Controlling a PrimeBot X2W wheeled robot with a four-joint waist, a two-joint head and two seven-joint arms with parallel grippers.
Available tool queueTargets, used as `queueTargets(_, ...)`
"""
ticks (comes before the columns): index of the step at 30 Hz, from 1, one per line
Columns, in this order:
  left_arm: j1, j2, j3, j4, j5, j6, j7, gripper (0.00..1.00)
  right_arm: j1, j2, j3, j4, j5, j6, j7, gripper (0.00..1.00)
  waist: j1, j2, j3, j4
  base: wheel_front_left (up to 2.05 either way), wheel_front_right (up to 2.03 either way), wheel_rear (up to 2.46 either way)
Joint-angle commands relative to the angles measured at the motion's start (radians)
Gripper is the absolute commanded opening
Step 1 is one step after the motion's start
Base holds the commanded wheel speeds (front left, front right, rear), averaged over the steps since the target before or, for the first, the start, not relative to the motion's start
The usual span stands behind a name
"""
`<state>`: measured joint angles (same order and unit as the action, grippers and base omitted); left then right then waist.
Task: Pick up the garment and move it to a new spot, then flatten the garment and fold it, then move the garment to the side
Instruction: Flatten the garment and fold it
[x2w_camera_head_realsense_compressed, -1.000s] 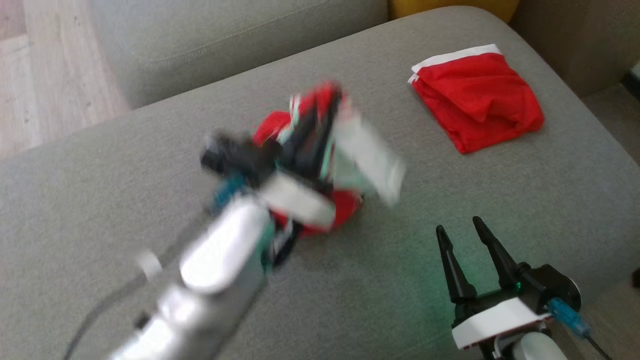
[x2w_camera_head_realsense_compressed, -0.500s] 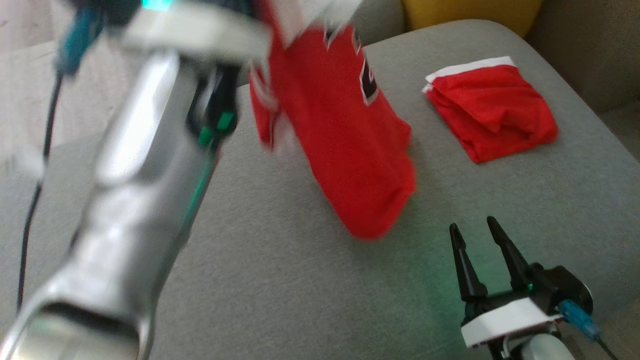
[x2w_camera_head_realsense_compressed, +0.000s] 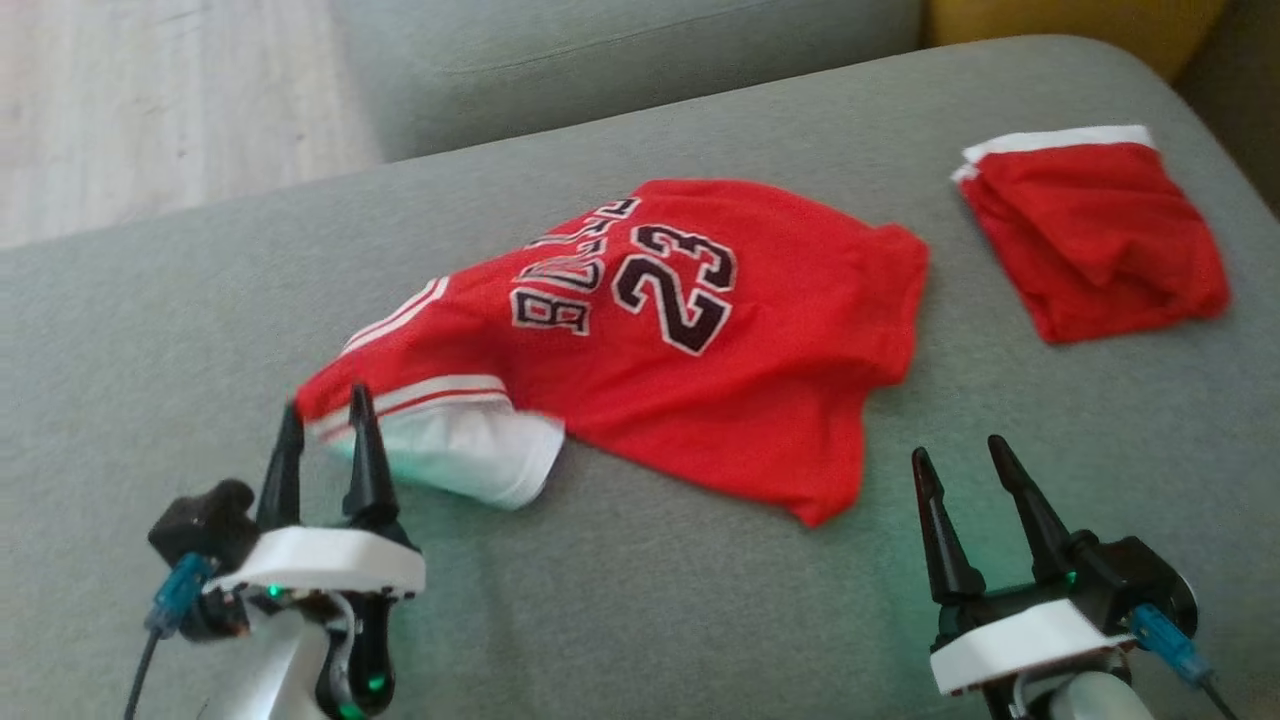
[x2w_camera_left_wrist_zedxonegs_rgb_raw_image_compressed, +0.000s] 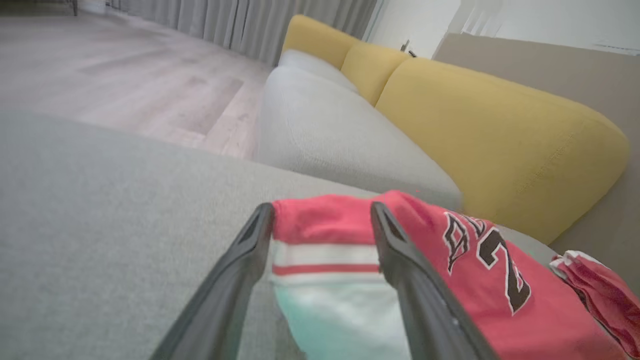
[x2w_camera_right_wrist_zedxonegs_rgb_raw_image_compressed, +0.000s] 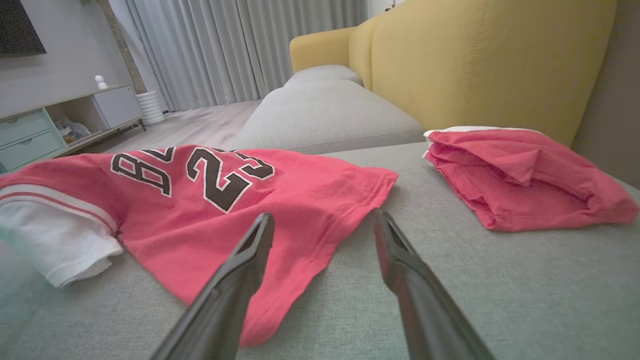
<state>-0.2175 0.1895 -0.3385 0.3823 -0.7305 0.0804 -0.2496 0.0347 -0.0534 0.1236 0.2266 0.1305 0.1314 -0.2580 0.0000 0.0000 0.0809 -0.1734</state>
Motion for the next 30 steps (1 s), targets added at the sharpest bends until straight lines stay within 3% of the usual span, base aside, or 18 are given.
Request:
queueTargets(1, -0.023, -0.006, 0.058, -0.061, 0.059, 0.002, -0.012, 1.00, -0.022, -0.001, 0.020, -0.034, -0.003, -0.001, -0.004, 1.00, 0.0000, 0.0000, 0.011, 0.031, 0.00, 0.00, 0.00)
queueTargets(7, 0.090, -0.079, 0.117, -0.196, 0.330, 0.035, -0.012, 1.00, -0.029, 0.000, 0.029, -0.029, -0.004, -0.001, -0.004, 1.00, 0.0000, 0.0000, 0.026, 0.082, 0.00, 0.00, 0.00)
queueTargets(13, 0.173, -0.112, 0.029, -0.184, 0.503, 0.001, -0.012, 1.00, -0.038, 0.000, 0.030, -0.026, -0.005, -0.001, -0.004, 1.00, 0.0000, 0.0000, 0.033, 0.100, 0.00, 0.00, 0.00)
queueTargets(20, 0.124, -0.130, -0.086, 0.046, 0.513, -0.060, 0.009, 1.00, -0.048, -0.003, 0.044, -0.020, -0.006, -0.001, -0.004, 1.00, 0.0000, 0.0000, 0.041, 0.095, 0.00, 0.00, 0.00)
queueTargets(30, -0.046, -0.139, -0.142, 0.322, 0.389, 0.015, 0.030, 1.00, -0.066, -0.022, 0.082, -0.015, 0.004, -0.001, -0.004, 1.00, 0.0000, 0.0000, 0.053, 0.054, 0.00, 0.00, 0.00)
